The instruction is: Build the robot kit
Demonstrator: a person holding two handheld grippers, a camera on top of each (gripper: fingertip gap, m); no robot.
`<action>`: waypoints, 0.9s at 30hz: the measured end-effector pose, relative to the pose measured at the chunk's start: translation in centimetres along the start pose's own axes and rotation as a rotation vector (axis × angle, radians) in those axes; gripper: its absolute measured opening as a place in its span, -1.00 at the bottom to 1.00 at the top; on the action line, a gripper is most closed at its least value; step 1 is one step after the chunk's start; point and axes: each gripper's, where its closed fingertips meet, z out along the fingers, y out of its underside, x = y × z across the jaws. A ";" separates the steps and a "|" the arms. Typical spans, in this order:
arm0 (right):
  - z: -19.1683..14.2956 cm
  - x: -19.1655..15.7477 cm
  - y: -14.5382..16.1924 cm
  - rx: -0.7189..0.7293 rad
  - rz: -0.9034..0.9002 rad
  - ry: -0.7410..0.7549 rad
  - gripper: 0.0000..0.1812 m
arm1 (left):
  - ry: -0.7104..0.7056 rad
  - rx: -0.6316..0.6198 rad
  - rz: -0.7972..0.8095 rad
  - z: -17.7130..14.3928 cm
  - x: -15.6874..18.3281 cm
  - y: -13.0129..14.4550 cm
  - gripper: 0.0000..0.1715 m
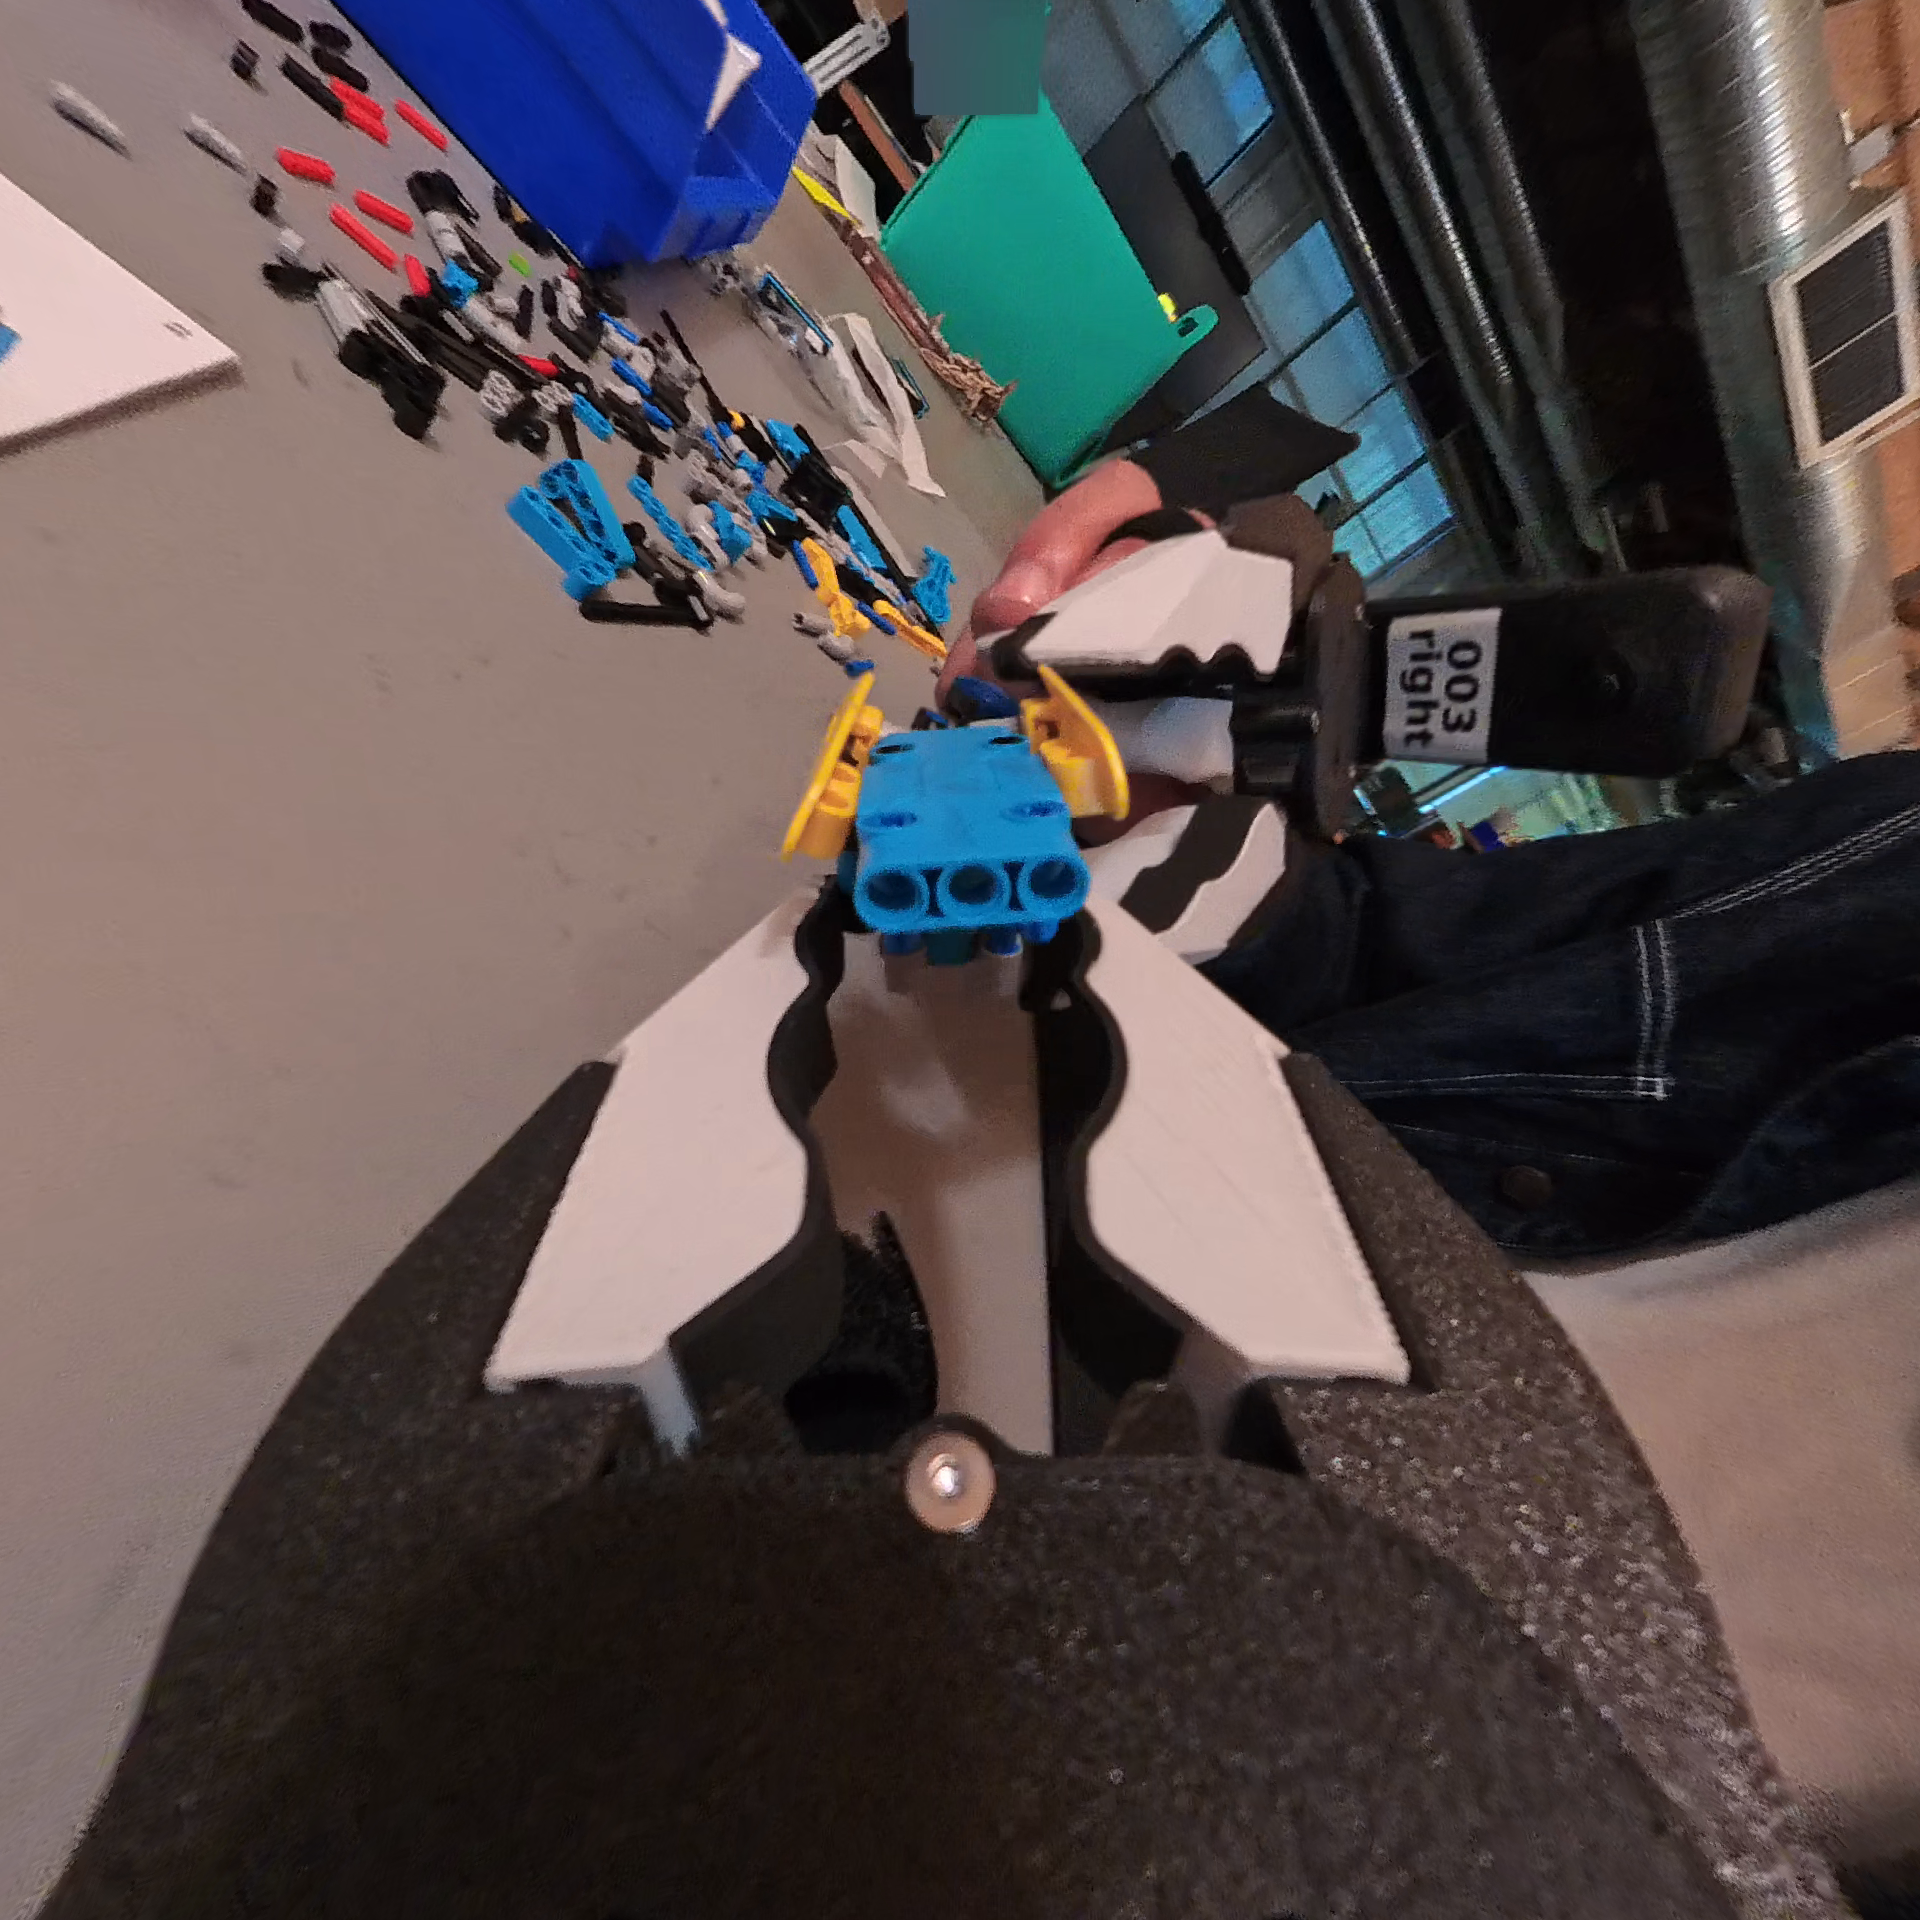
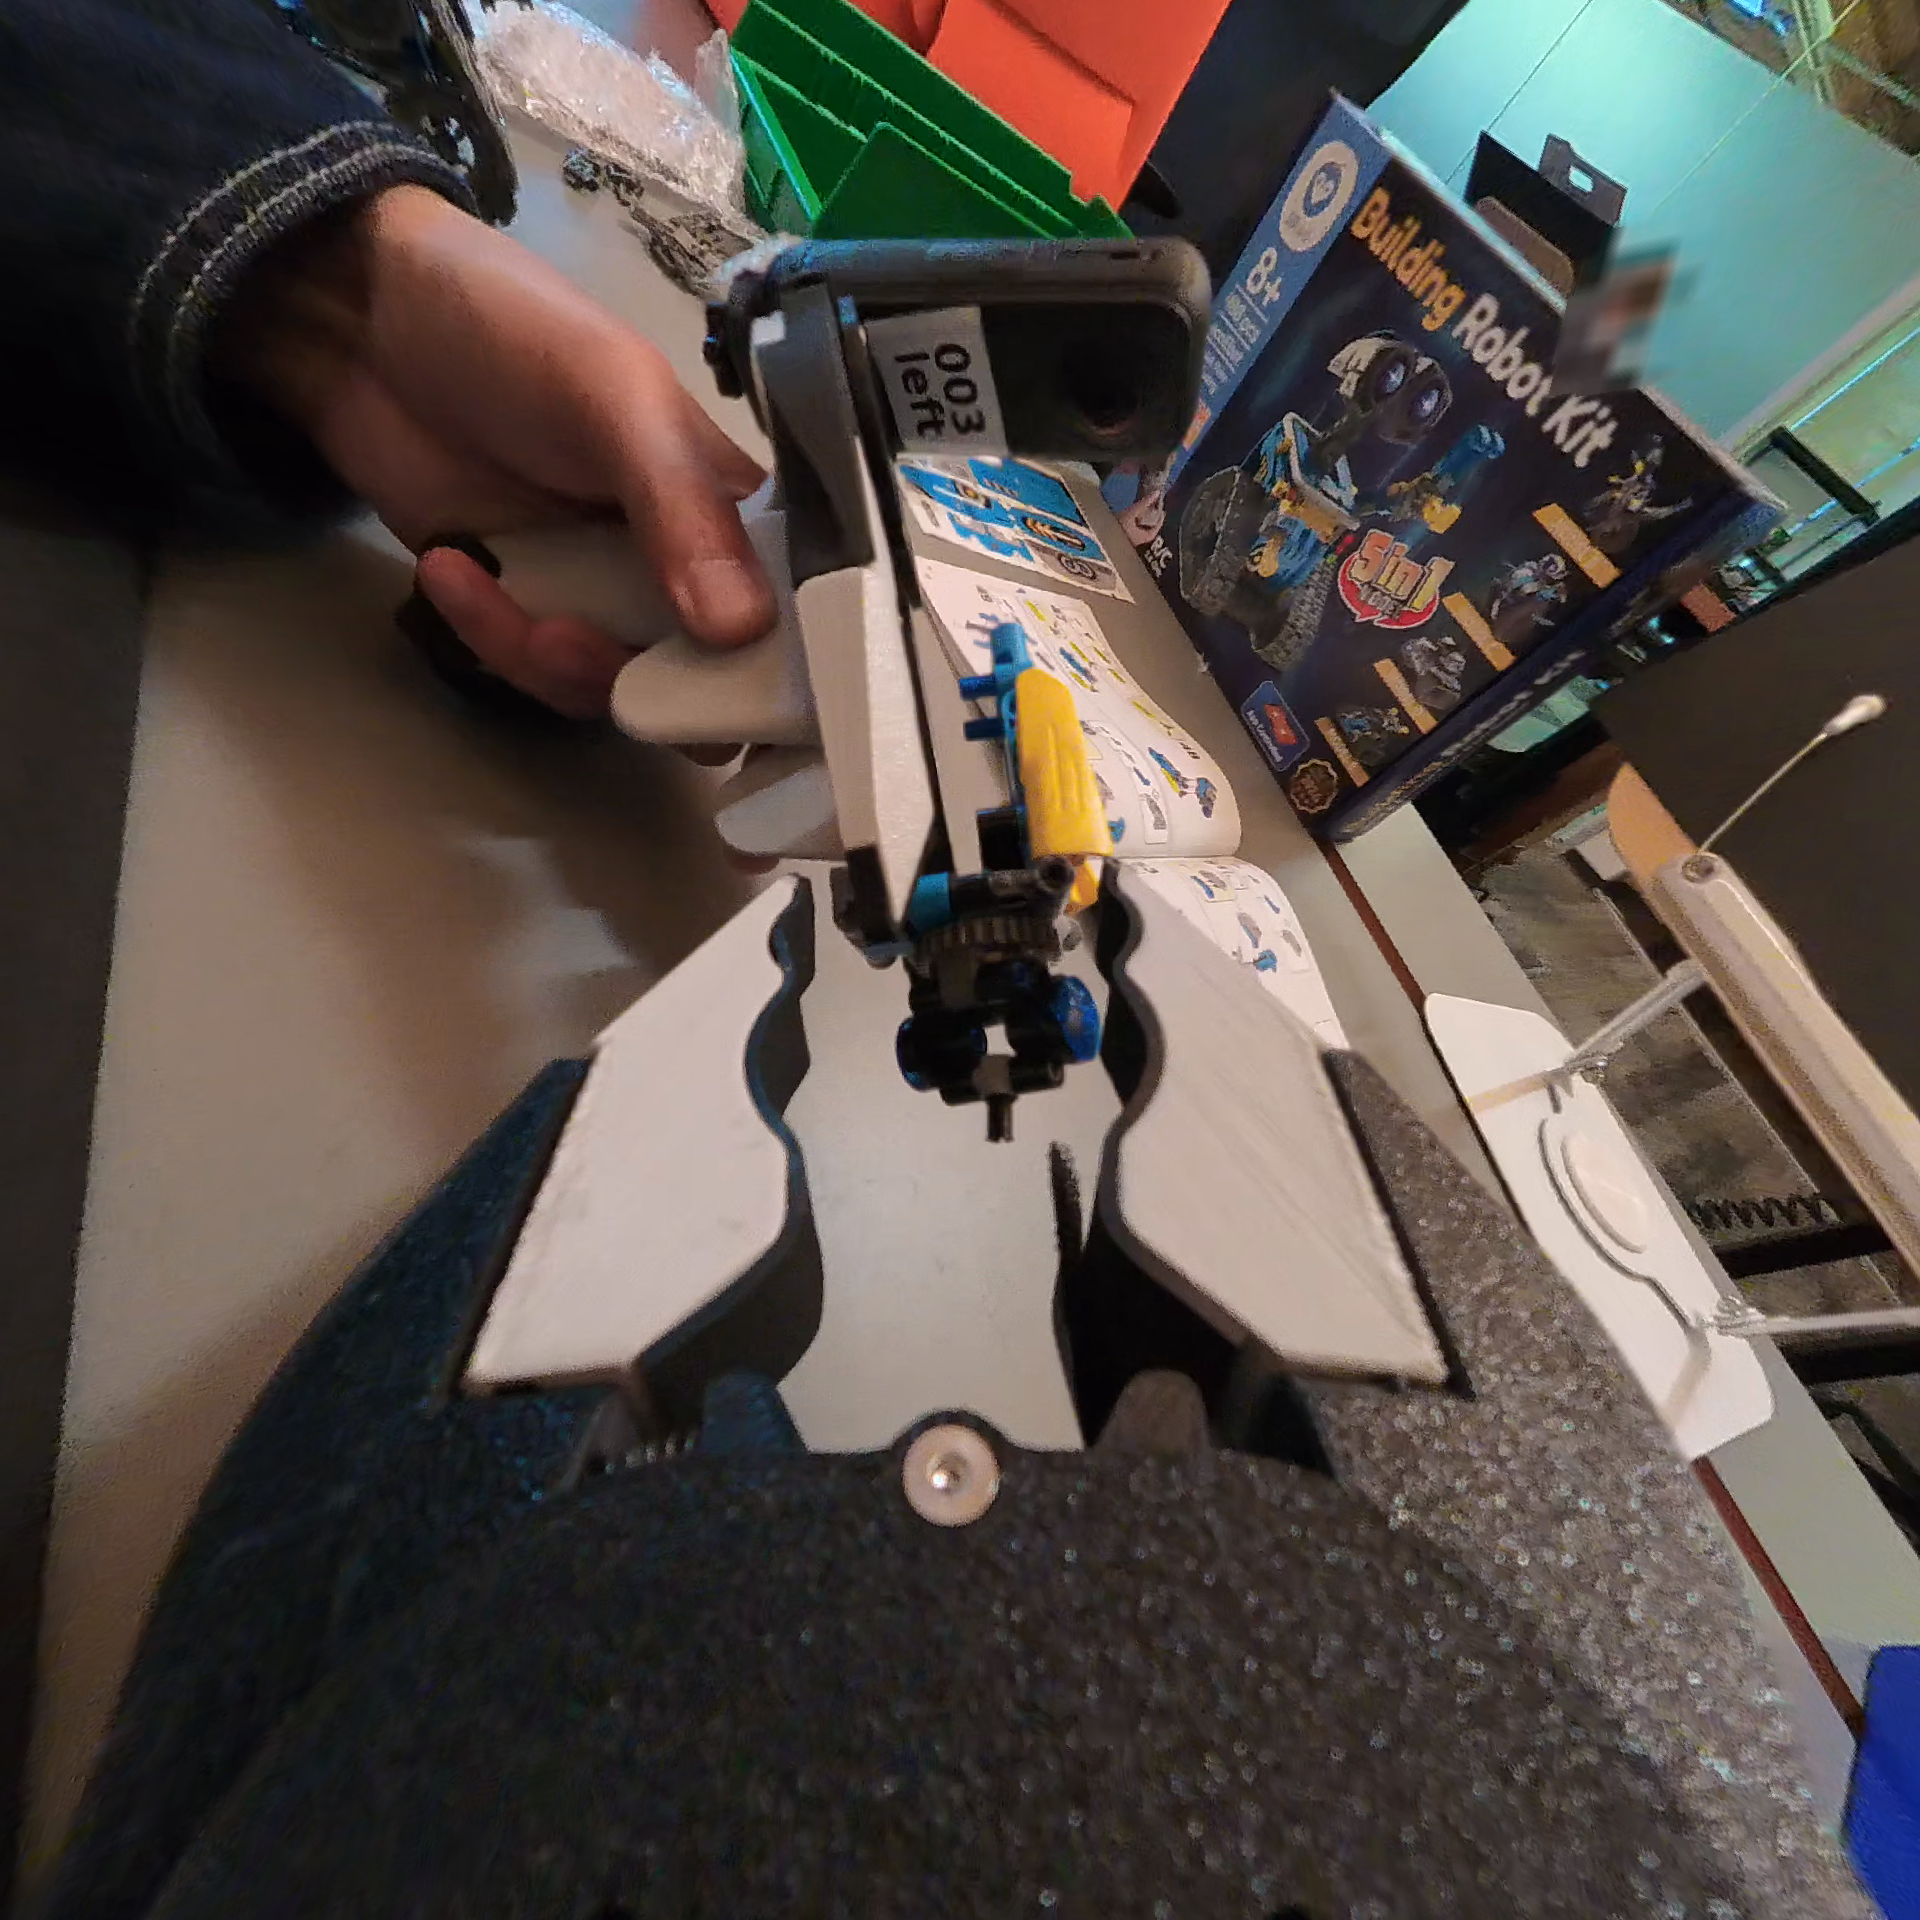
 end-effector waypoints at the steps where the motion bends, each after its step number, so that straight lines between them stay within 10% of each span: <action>1: 0.1 -0.1 0.1 -0.005 0.006 -0.011 -0.41 | 0.001 0.001 -0.011 0.0 -0.1 0.0 -0.53; 27: 0.2 0.6 0.0 -0.037 -0.054 0.090 -0.65 | 0.084 0.032 -0.234 0.0 -0.6 0.0 -0.54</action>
